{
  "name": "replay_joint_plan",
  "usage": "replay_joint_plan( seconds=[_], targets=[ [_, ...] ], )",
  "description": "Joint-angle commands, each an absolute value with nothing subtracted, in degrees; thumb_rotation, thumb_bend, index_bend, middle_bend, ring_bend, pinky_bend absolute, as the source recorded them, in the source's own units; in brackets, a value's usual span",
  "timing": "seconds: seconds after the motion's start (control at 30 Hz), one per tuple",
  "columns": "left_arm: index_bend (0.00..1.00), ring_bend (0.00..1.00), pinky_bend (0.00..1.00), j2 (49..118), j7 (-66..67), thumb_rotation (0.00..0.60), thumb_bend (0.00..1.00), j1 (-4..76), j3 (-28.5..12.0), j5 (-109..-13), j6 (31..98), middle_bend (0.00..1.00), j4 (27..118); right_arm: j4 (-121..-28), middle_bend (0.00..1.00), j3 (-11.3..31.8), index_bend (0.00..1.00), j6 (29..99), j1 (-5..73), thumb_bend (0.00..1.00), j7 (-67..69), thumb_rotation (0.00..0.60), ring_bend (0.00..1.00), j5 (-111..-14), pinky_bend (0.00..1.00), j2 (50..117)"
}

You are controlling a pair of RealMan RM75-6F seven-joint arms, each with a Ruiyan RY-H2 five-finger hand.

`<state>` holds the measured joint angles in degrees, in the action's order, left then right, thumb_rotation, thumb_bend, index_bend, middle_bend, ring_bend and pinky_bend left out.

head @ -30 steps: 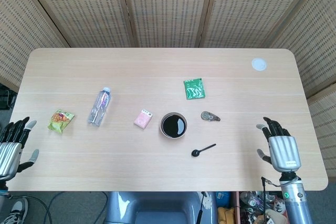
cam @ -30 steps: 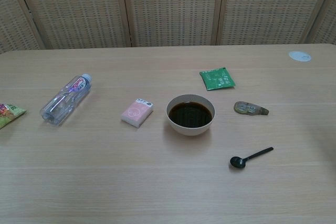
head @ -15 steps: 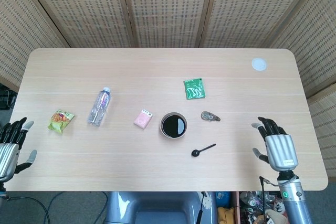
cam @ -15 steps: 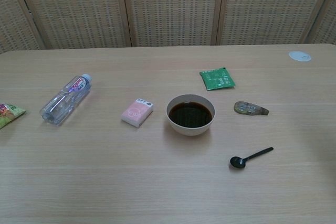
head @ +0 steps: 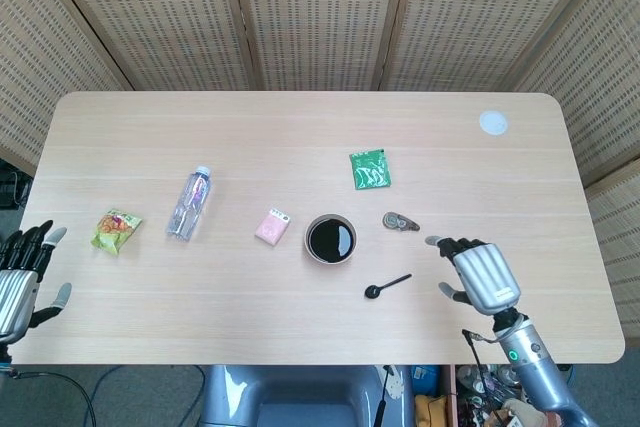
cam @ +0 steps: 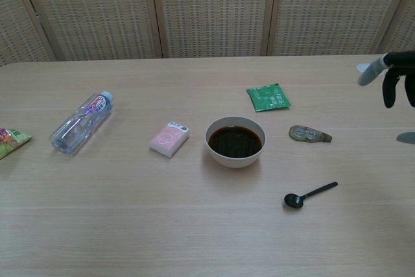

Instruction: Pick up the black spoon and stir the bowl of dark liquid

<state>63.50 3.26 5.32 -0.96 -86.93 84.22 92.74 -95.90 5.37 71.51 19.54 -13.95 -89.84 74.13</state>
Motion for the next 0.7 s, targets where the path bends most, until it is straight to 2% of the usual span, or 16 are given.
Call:
replay_joint_plan(
  seconds=[0.03, 0.23, 0.4, 0.7],
  targets=[
    [0.05, 0.0, 0.0, 63.4, 3.1, 0.6, 0.41, 5.3, -1.1, -86.8, 84.3, 0.0, 92.7, -94.8, 0.7, 4.8, 0.37, 65.9, 23.3, 0.31, -14.3, 0.6, 0.73, -90.2, 0.81, 75.2],
    [0.05, 0.0, 0.0, 63.1, 3.1, 0.6, 0.41, 5.4, -1.2, -86.2, 83.9, 0.0, 92.3, -93.1, 0.82, 4.7, 0.48, 60.3, 26.7, 0.31, -16.4, 0.6, 0.86, -88.7, 0.95, 77.9],
    [0.05, 0.0, 0.0, 63.3, 2.9, 0.6, 0.41, 5.3, -1.1, -86.4, 83.9, 0.0, 92.2, -91.1, 0.85, 4.6, 0.52, 57.5, 28.6, 0.31, -16.3, 0.6, 0.89, -87.4, 0.97, 80.6],
    [0.05, 0.0, 0.0, 63.7, 2.3, 0.6, 0.41, 5.5, -1.2, -86.1, 83.5, 0.0, 91.3, -85.8, 0.86, 4.3, 0.52, 54.1, 31.4, 0.39, -17.4, 0.6, 0.91, -86.0, 0.99, 85.4]
  ],
)
